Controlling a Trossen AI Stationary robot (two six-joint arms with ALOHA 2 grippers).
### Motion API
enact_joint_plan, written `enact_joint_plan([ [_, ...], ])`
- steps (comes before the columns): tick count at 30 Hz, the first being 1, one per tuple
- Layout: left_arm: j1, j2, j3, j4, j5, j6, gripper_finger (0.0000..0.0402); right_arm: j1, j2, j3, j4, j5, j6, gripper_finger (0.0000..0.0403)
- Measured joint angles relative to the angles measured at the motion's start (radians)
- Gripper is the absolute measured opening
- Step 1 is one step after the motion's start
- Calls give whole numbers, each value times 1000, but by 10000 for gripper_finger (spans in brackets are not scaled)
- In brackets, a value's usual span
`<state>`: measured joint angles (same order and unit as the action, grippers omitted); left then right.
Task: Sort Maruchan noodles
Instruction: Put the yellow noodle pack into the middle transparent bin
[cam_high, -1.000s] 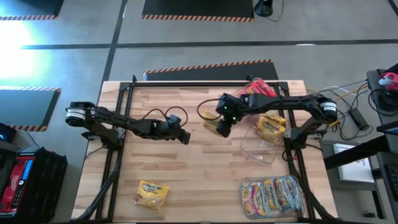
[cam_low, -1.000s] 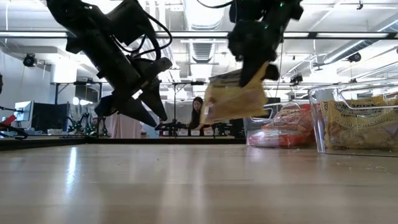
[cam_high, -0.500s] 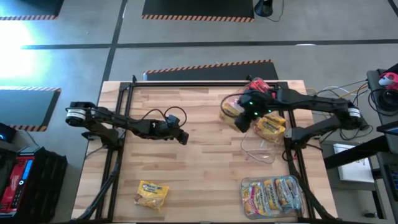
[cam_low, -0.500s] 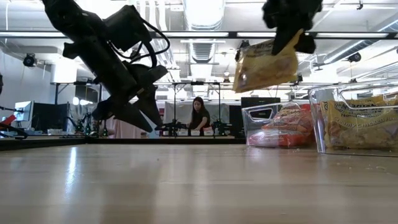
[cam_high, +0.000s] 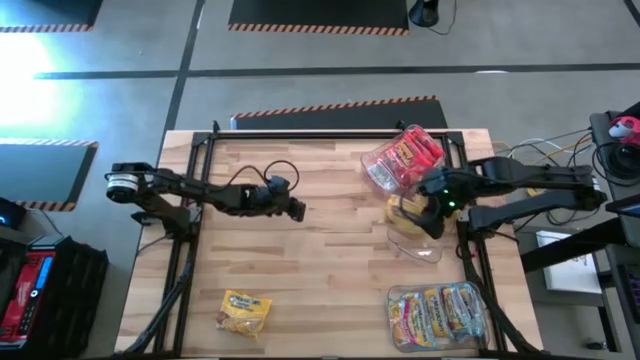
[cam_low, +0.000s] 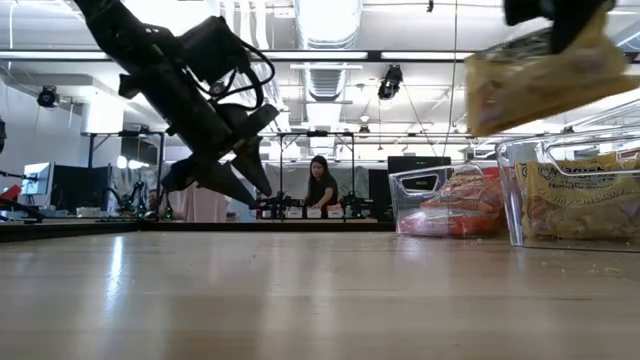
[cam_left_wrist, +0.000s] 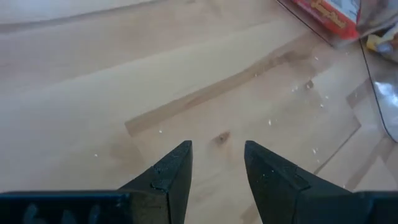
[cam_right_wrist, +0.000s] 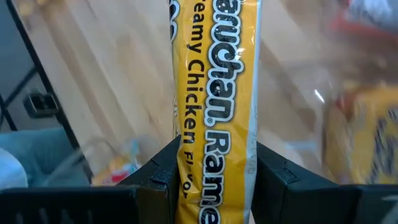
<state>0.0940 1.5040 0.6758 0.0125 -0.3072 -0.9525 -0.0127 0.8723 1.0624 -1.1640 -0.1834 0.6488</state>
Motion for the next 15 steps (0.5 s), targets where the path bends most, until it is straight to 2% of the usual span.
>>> enact_joint_plan([
  [5,31,0,0,9,1,-8,131,9,-58,-19,-105,41,34,121],
  [15,55,0,0,51,1,-24,131,9,-71,-192,-111,78,-12,121],
])
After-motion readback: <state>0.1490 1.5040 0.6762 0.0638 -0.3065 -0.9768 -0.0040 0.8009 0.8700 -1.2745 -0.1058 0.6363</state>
